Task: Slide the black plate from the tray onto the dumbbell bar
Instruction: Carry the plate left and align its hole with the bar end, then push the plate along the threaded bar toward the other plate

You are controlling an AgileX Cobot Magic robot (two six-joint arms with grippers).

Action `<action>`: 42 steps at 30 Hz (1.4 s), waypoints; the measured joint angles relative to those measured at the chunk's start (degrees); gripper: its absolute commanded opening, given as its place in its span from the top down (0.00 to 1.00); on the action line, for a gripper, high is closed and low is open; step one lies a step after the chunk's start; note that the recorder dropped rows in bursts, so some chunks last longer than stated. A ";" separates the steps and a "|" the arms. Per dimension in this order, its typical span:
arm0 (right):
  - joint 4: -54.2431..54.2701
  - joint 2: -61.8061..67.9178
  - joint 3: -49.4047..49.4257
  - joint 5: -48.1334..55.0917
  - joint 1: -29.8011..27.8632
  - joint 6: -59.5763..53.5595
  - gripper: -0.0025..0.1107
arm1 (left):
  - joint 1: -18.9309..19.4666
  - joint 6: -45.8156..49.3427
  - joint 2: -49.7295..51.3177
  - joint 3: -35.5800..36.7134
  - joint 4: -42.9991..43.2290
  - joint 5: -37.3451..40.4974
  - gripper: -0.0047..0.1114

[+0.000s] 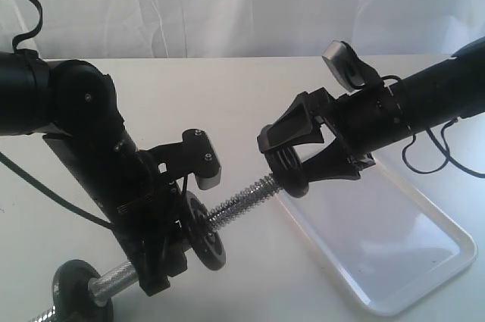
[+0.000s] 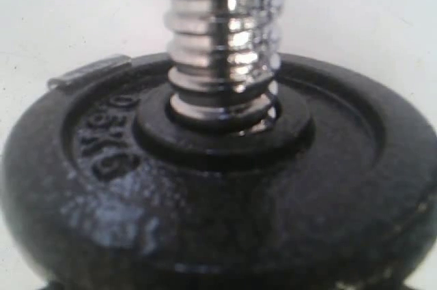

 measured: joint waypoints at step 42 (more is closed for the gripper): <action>-1.98 -1.32 0.09 -0.38 3.97 2.86 0.98 | 0.00 -3.53 0.62 0.00 1.73 -0.71 0.96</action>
